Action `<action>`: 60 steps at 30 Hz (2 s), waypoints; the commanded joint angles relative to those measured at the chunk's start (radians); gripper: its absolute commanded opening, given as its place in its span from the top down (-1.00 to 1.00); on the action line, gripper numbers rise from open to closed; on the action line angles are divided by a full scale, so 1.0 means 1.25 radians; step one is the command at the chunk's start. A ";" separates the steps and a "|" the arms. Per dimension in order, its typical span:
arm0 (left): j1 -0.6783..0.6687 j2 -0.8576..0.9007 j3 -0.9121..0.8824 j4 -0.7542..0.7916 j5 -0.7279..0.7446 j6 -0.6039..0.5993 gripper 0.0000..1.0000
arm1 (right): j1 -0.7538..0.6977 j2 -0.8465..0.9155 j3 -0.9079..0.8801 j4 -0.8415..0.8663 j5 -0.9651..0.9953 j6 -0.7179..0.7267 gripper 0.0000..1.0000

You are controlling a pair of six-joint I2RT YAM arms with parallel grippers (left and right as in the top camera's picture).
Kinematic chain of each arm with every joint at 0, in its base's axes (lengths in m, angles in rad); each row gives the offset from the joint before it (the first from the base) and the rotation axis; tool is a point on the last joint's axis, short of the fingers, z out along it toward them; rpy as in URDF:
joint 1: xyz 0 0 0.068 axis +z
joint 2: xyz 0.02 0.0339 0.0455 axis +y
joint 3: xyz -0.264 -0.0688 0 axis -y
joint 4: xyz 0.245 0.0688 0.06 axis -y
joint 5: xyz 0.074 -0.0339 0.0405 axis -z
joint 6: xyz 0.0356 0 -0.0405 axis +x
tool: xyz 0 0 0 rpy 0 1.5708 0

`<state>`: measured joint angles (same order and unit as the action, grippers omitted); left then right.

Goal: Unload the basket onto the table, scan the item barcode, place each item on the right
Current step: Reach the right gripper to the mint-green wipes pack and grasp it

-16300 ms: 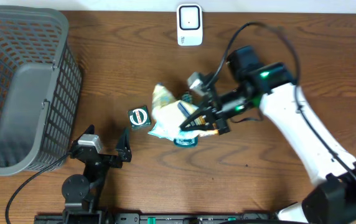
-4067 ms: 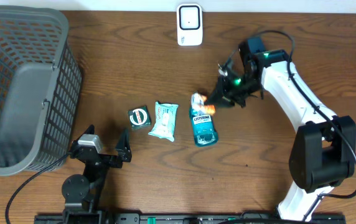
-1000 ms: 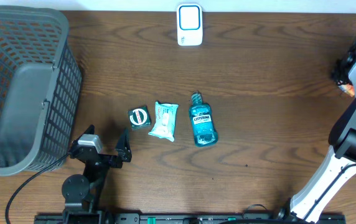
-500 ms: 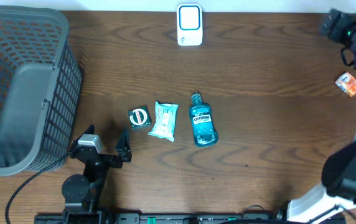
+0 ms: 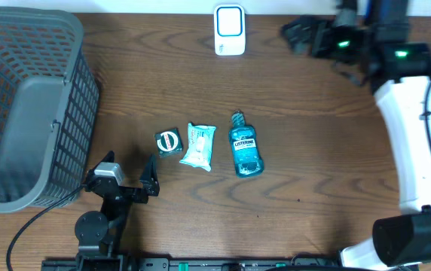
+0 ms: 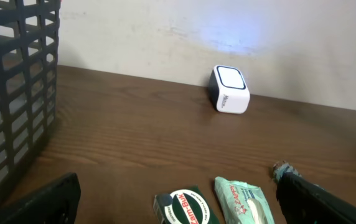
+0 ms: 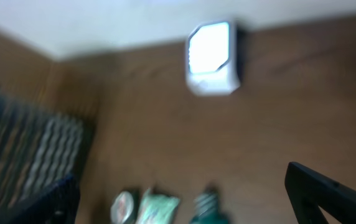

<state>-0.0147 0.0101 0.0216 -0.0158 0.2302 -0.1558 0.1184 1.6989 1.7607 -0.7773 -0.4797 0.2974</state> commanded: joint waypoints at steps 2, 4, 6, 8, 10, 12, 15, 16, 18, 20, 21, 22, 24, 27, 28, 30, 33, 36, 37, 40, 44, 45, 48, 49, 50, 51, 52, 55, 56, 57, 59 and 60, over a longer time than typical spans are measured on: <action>0.003 -0.005 -0.014 -0.026 0.010 0.008 -0.95 | 0.132 0.033 0.003 -0.060 -0.016 0.009 -0.99; 0.003 -0.005 -0.014 -0.026 0.010 0.008 -0.96 | 0.186 0.053 0.003 -0.091 -0.003 -0.025 -0.99; 0.003 -0.005 -0.014 -0.026 0.010 0.008 -0.95 | 0.241 0.079 0.003 -0.122 0.061 -0.039 -0.99; 0.003 -0.005 -0.014 -0.026 0.010 0.008 -0.96 | 0.294 0.117 0.003 -0.149 0.161 -0.038 -0.98; 0.003 -0.005 -0.014 -0.026 0.009 0.008 -0.96 | 0.335 0.157 0.003 -0.168 0.211 -0.038 -0.96; 0.003 -0.005 -0.014 -0.026 0.010 0.008 -0.95 | 0.367 0.199 0.003 -0.184 0.222 -0.042 -0.83; 0.003 -0.005 -0.014 -0.026 0.009 0.008 -0.95 | 0.393 0.245 0.003 -0.197 0.225 -0.050 -0.75; 0.003 -0.005 -0.014 -0.026 0.010 0.008 -0.95 | 0.398 0.255 0.003 -0.203 0.223 -0.050 -0.72; 0.003 -0.005 -0.014 -0.026 0.010 0.008 -0.95 | 0.404 0.272 0.003 -0.217 0.220 -0.014 -0.63; 0.003 -0.005 -0.014 -0.026 0.010 0.008 -0.95 | 0.410 0.284 0.003 -0.232 0.220 0.046 -0.62; 0.003 -0.005 -0.014 -0.026 0.010 0.008 -0.96 | 0.414 0.292 0.003 -0.234 0.220 0.063 -0.61; 0.003 -0.005 -0.014 -0.026 0.010 0.008 -0.95 | 0.420 0.297 0.003 -0.234 0.220 0.070 -0.58; 0.003 -0.005 -0.014 -0.026 0.010 0.008 -0.95 | 0.435 0.310 0.003 -0.222 0.221 0.076 -0.50; 0.003 -0.005 -0.014 -0.026 0.010 0.008 -0.95 | 0.465 0.322 0.003 -0.201 0.237 0.100 -0.44; 0.003 -0.005 -0.014 -0.026 0.009 0.008 -0.95 | 0.475 0.323 0.003 -0.193 0.250 0.106 -0.44; 0.003 -0.005 -0.014 -0.026 0.010 0.008 -0.95 | 0.500 0.330 0.003 -0.178 0.300 0.109 -0.52; 0.003 -0.005 -0.014 -0.026 0.010 0.008 -0.95 | 0.537 0.352 0.003 -0.178 0.397 0.147 -0.57; 0.003 -0.005 -0.014 -0.026 0.010 0.008 -0.95 | 0.567 0.374 0.003 -0.178 0.487 0.193 -0.52; 0.003 -0.005 -0.014 -0.026 0.010 0.008 -0.96 | 0.572 0.380 0.003 -0.177 0.504 0.208 -0.50; 0.003 -0.005 -0.014 -0.026 0.010 0.008 -0.96 | 0.585 0.393 0.004 -0.154 0.521 0.226 -0.42; 0.003 -0.005 -0.014 -0.026 0.010 0.008 -0.95 | 0.598 0.412 0.004 -0.122 0.581 0.250 -0.35; 0.003 -0.005 -0.014 -0.026 0.010 0.008 -0.95 | 0.600 0.421 0.004 -0.112 0.595 0.252 -0.35; 0.003 -0.005 -0.014 -0.026 0.010 0.008 -0.95 | 0.606 0.438 0.004 -0.084 0.616 0.253 -0.33; 0.003 -0.005 -0.014 -0.026 0.010 0.008 -0.96 | 0.607 0.448 0.005 -0.072 0.617 0.253 -0.33; 0.003 -0.005 -0.014 -0.026 0.010 0.008 -0.95 | 0.609 0.455 0.007 -0.065 0.619 0.253 -0.33; 0.003 -0.005 -0.014 -0.026 0.010 0.008 -0.95 | 0.612 0.466 0.009 -0.062 0.620 0.253 -0.33; 0.003 -0.005 -0.014 -0.026 0.010 0.008 -0.95 | 0.615 0.473 0.011 -0.063 0.624 0.253 -0.33; 0.003 -0.005 -0.014 -0.026 0.010 0.008 -0.96 | 0.624 0.489 0.011 -0.086 0.646 0.256 -0.31; 0.003 -0.005 -0.014 -0.026 0.010 0.008 -0.95 | 0.627 0.494 0.011 -0.108 0.657 0.267 -0.25; 0.003 -0.005 -0.014 -0.026 0.010 0.008 -0.96 | 0.627 0.495 0.011 -0.134 0.662 0.270 -0.20; 0.003 -0.005 -0.014 -0.026 0.010 0.008 -0.95 | 0.624 0.495 0.011 -0.185 0.660 0.271 -0.15; 0.003 -0.005 -0.014 -0.026 0.010 0.008 -0.96 | 0.623 0.495 0.011 -0.201 0.660 0.270 -0.13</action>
<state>-0.0147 0.0101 0.0216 -0.0162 0.2302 -0.1562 0.9005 2.2898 1.7737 -0.9775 0.3130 0.6170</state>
